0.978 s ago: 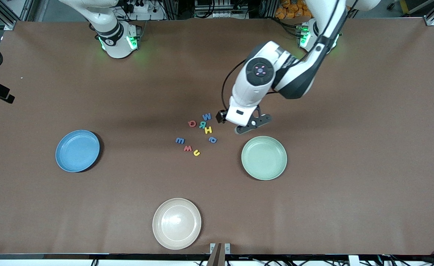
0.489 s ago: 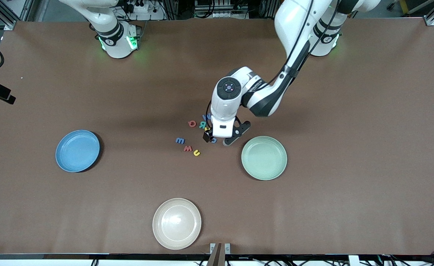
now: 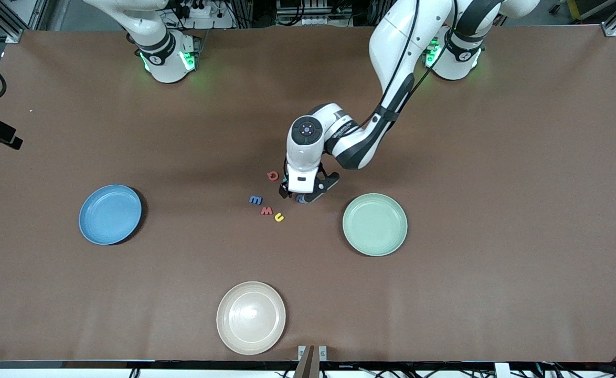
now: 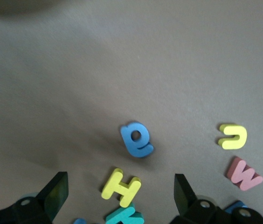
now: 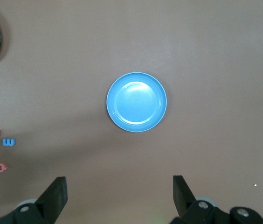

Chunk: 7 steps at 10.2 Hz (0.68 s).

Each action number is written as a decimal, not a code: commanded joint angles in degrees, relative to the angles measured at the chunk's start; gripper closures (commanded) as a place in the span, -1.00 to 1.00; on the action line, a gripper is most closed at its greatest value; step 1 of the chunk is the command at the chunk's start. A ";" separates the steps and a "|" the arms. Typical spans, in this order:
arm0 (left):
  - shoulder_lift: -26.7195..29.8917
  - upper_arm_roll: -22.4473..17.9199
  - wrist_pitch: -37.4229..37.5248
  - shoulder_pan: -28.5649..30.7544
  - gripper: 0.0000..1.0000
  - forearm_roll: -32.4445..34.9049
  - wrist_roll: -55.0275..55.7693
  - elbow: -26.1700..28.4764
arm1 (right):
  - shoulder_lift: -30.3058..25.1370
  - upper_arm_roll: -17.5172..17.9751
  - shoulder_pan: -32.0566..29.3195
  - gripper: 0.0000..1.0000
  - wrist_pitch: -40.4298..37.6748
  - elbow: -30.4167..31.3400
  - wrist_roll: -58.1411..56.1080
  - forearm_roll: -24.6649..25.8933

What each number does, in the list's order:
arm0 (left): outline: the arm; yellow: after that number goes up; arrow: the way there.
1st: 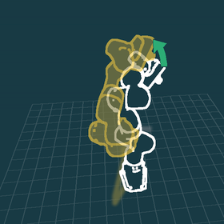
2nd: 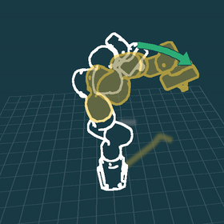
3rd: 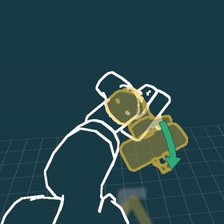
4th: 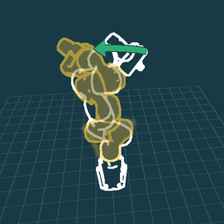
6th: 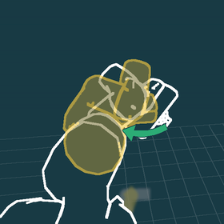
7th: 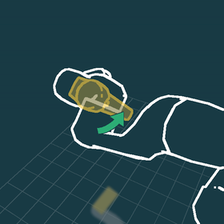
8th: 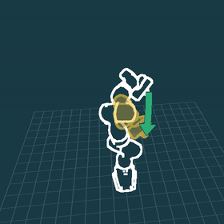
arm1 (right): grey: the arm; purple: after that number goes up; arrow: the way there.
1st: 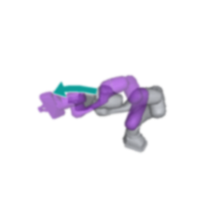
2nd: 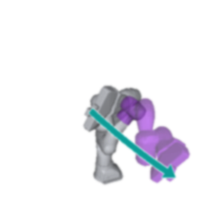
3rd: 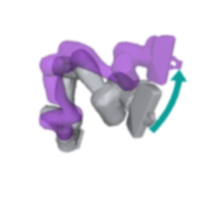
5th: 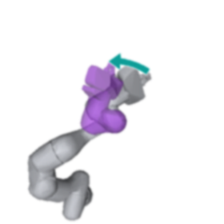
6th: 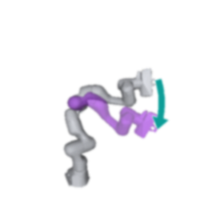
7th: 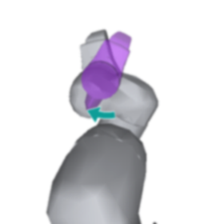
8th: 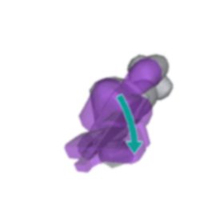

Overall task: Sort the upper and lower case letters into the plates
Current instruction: 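Grasp the yellow capital H with the left gripper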

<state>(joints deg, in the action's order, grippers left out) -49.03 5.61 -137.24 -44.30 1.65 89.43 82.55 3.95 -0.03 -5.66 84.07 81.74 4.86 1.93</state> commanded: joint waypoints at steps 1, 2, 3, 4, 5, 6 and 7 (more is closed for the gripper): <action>-2.82 -0.87 -0.74 -1.31 -1.00 1.60 1.10 -3.18 | 0.01 0.03 -0.14 -1.00 0.13 -0.18 -0.64 -0.43; -3.35 -0.87 -0.75 -1.31 -1.00 1.69 0.84 -3.62 | 0.01 -0.06 -0.23 -1.00 0.13 -0.18 -0.64 -0.43; -3.53 -0.87 -0.75 -1.31 -1.00 1.69 0.57 -3.71 | 0.09 0.03 -0.23 -1.00 0.13 -0.18 -0.64 -0.52; -3.70 -0.87 -0.75 -1.49 -0.98 1.69 0.66 -3.71 | 0.09 0.03 -0.14 -1.00 0.13 -0.09 -0.64 -0.43; -3.79 -0.87 -0.75 -1.75 -0.89 1.69 0.66 -3.63 | 0.09 0.03 -0.05 -1.00 0.13 0.00 -0.64 -0.43; -4.14 -0.87 -0.75 -1.84 -0.83 1.69 0.66 -3.63 | 0.70 0.03 0.12 -1.00 0.13 0.00 -0.64 -0.43; -4.14 -0.87 -0.75 -1.93 -0.65 1.60 0.66 -3.63 | 0.71 0.03 -0.05 -1.00 0.13 -0.26 -0.64 -0.35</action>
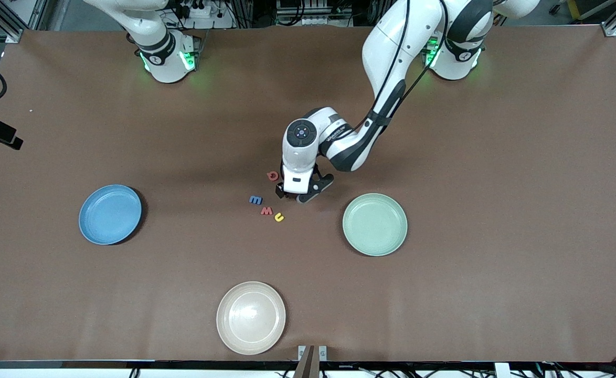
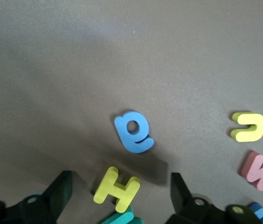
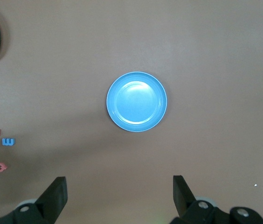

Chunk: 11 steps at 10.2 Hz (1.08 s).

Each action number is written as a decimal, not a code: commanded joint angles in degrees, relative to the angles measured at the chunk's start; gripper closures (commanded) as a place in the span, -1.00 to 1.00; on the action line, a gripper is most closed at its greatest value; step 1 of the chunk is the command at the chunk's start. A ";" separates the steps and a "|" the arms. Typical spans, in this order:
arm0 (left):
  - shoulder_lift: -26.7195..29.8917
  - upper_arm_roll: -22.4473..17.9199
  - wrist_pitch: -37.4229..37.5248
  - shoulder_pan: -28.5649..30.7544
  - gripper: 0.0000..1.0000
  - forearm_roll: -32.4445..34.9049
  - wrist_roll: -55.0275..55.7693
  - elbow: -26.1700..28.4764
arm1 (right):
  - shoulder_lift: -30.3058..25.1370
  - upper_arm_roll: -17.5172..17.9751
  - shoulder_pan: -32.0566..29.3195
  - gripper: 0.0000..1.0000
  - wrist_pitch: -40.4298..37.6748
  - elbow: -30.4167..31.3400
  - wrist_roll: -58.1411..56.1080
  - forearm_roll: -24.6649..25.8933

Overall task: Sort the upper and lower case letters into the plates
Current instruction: 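Grasp the yellow capital H with the left gripper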

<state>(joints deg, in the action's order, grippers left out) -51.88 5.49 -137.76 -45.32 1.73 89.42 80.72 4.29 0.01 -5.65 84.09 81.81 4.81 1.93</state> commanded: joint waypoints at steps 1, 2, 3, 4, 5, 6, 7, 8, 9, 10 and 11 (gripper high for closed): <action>-1.29 -0.65 -0.22 -0.99 -0.58 1.52 0.67 -1.80 | 0.46 -0.01 -0.15 -1.00 0.19 -0.25 -0.77 -0.52; -1.29 -0.65 -0.14 -1.26 -0.50 1.52 0.67 -1.80 | 0.55 -0.01 0.02 -1.00 0.20 -0.16 -1.38 -0.52; -1.38 -0.65 -0.05 -1.26 -0.35 1.52 0.67 -1.71 | 1.07 -0.01 0.37 -1.00 0.20 -0.16 -1.47 -0.52; -1.38 -0.65 0.13 -1.26 -0.29 1.52 0.67 -1.71 | 1.68 0.08 0.89 -1.00 0.54 -0.25 -1.47 -0.52; -1.38 -0.65 0.21 -1.26 -0.24 1.52 0.67 -1.62 | 2.12 0.08 2.38 -1.00 1.16 -0.25 -1.38 -0.26; -1.55 -0.74 0.22 -1.35 -0.08 1.61 0.67 -1.62 | 2.83 0.08 2.83 -1.00 2.38 -0.25 -1.38 -0.26; -1.64 -0.65 0.22 -1.35 -0.01 1.61 0.67 -1.71 | 3.35 0.08 3.62 -1.00 3.00 -0.25 -1.30 -0.26; -1.64 -0.65 0.30 -1.35 0.08 1.61 0.67 -1.62 | 3.71 0.08 3.97 -1.00 3.09 -0.25 -1.21 -0.08; -1.64 -0.65 0.30 -1.35 0.17 1.70 0.67 -1.62 | 3.80 0.08 4.41 -1.00 4.05 -0.25 -1.12 0.01; -1.64 -0.65 0.30 -1.35 0.30 1.70 0.32 -1.62 | 4.58 0.08 4.50 -1.00 4.50 -0.25 -0.94 -0.08; -1.64 -0.65 0.39 -1.35 0.45 1.61 -0.29 -1.62 | 5.37 0.08 5.37 -1.00 4.94 -0.25 -0.94 -0.08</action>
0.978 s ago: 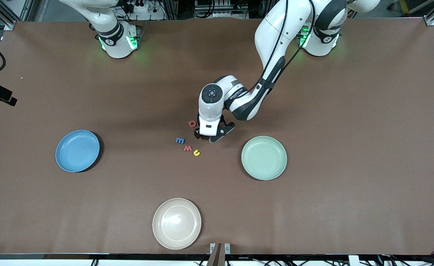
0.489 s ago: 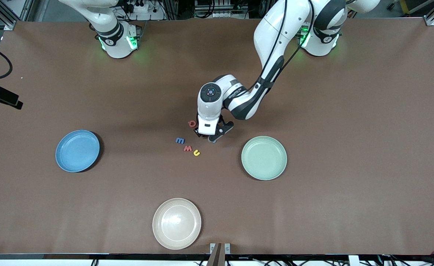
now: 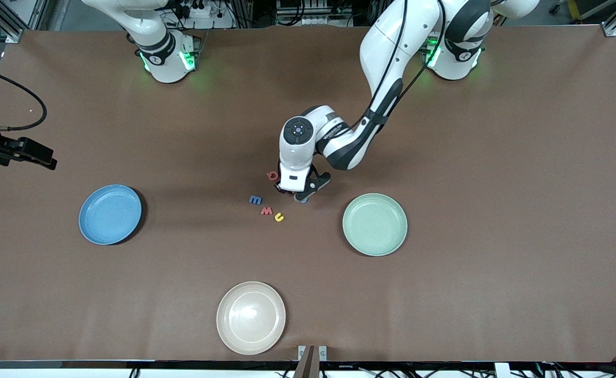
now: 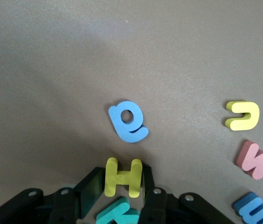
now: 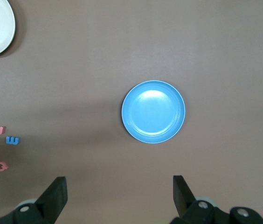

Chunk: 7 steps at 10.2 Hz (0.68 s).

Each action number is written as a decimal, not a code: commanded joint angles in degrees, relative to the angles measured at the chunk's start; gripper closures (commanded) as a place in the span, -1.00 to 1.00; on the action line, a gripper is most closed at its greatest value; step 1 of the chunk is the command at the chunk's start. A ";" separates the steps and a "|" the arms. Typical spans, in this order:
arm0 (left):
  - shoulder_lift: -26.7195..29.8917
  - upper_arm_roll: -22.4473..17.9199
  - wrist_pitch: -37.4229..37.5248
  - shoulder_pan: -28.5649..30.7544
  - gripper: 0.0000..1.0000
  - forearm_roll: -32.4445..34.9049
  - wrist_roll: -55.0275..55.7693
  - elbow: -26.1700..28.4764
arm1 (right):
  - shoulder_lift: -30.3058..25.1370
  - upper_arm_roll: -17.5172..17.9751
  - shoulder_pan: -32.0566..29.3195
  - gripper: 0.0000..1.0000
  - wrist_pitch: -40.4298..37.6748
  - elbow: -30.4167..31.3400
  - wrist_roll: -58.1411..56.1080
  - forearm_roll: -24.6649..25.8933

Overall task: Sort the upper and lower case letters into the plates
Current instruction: 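Drop the H into the green plate while the right gripper nears the blue plate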

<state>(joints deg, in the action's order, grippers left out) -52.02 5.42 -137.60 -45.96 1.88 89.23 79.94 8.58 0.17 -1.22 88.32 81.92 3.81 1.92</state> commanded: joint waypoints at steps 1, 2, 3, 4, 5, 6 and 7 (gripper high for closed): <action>-1.51 -0.58 0.49 -0.53 0.54 1.46 -1.16 -0.84 | 2.22 -0.08 1.65 -1.00 1.50 -0.36 0.06 0.01; -1.25 -0.58 1.71 -0.18 0.58 1.37 -2.12 -0.84 | 3.19 -0.08 2.70 -1.00 2.46 -0.36 0.14 0.18; -0.64 -0.58 3.90 0.34 0.59 1.20 -3.35 -0.93 | 4.07 -0.08 3.15 -1.00 3.08 -0.36 0.32 0.27; 0.15 -0.32 6.27 1.04 0.59 1.11 -4.93 -1.01 | 4.95 -0.17 3.76 -1.00 3.96 -0.27 0.32 0.36; 1.03 0.03 8.47 2.27 0.59 1.02 -5.99 -1.02 | 5.83 -0.17 4.29 -1.00 4.23 -0.27 0.41 0.36; 1.91 0.47 10.75 3.76 0.60 0.85 -8.18 -1.02 | 6.44 -0.17 4.73 -1.00 4.58 -0.27 0.41 0.53; 2.88 0.38 12.52 4.82 0.60 -0.72 -9.76 -1.02 | 6.97 -0.17 4.99 -1.00 5.02 -0.27 0.41 0.54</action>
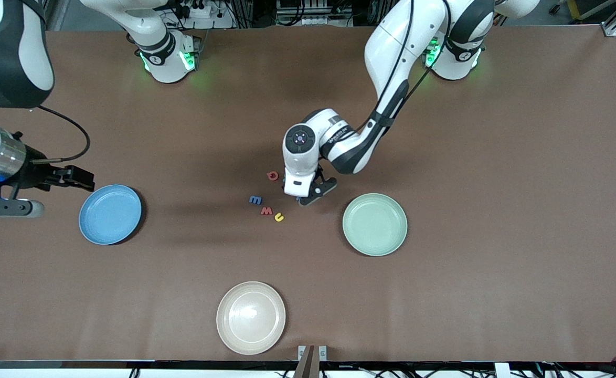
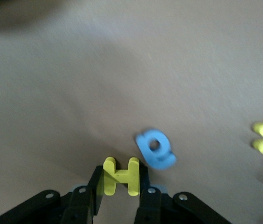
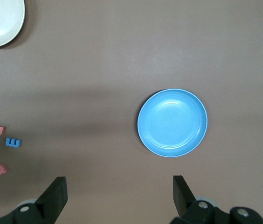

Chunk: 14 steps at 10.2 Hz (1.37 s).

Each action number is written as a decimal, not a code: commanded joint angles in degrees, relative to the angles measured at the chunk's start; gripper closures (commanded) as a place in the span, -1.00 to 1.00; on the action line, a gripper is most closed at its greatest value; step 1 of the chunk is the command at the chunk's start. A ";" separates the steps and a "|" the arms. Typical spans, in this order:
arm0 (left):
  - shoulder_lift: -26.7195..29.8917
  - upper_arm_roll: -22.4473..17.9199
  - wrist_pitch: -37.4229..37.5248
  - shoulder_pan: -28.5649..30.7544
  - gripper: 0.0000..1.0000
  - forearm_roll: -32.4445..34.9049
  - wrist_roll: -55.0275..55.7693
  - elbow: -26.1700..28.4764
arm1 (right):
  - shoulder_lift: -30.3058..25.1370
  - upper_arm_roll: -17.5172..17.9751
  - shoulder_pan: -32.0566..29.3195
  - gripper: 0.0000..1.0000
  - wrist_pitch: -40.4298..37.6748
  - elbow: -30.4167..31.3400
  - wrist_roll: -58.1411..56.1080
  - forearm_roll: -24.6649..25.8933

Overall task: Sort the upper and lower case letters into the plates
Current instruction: 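Drop the H into the green plate while the right gripper nears the blue plate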

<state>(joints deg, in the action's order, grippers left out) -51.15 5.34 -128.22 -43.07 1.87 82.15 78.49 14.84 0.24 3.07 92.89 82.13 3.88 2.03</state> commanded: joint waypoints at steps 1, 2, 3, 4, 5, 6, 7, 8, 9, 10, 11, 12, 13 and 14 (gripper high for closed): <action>2.63 0.55 5.07 3.33 0.62 -1.42 -5.22 0.44 | 1.42 -0.24 0.80 -1.00 0.80 -0.48 0.34 0.25; 3.33 0.55 7.53 4.47 0.62 -1.52 -7.59 0.44 | 2.03 -0.15 0.80 -1.00 0.81 -0.48 0.34 -0.10; 4.30 0.55 9.46 5.70 0.62 -1.78 -9.96 0.44 | 2.73 -0.15 1.41 -1.00 0.81 -0.65 -0.44 0.08; 5.00 0.64 11.14 7.37 0.62 -1.96 -13.21 0.44 | 3.00 -0.24 1.76 -1.00 0.81 -0.74 -0.54 0.34; 5.71 0.81 12.72 9.47 0.62 -2.48 -16.37 0.35 | 3.09 -0.15 1.68 -1.00 0.81 -0.83 -0.45 0.17; 5.89 0.90 14.13 11.84 0.62 -3.09 -19.97 0.35 | 3.27 -0.15 1.68 -1.00 0.81 -0.83 -0.28 -0.18; 6.32 0.82 15.27 14.13 0.62 -3.10 -24.45 0.35 | 3.62 -0.15 2.12 -1.00 0.81 -0.83 0.25 -0.27; 6.42 0.64 15.81 15.81 0.62 -3.01 -28.14 0.35 | 3.71 -0.15 2.38 -1.00 0.81 -0.83 0.34 -0.45; 6.33 0.38 15.81 17.39 0.62 -2.93 -31.92 0.35 | 4.32 -0.15 2.47 -1.00 1.07 -0.83 0.51 -0.62; 5.89 0.12 15.64 18.01 0.62 -2.92 -34.22 0.35 | 4.67 -0.15 3.52 -1.00 2.55 -0.66 0.95 -0.71; 5.89 -0.06 15.46 17.93 0.62 -2.84 -34.33 0.35 | 5.11 -0.15 4.40 -1.00 2.91 -0.66 2.96 -0.71; 5.89 -0.15 15.46 18.11 0.61 -2.84 -34.42 0.35 | 5.55 -0.15 5.01 -1.00 2.92 -0.66 4.89 -0.71; 5.89 -0.15 15.46 18.11 0.38 -2.84 -34.42 0.35 | 5.73 -0.15 5.46 -1.00 3.44 -0.66 5.26 -0.71; 6.06 -0.24 15.46 18.11 -0.99 -2.84 -34.42 0.35 | 5.99 -0.06 5.55 -1.00 3.53 -0.66 5.35 -0.71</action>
<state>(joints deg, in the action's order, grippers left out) -45.92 5.57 -113.41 -24.63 0.17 48.81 78.40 20.29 0.32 8.37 96.26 82.13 8.05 1.81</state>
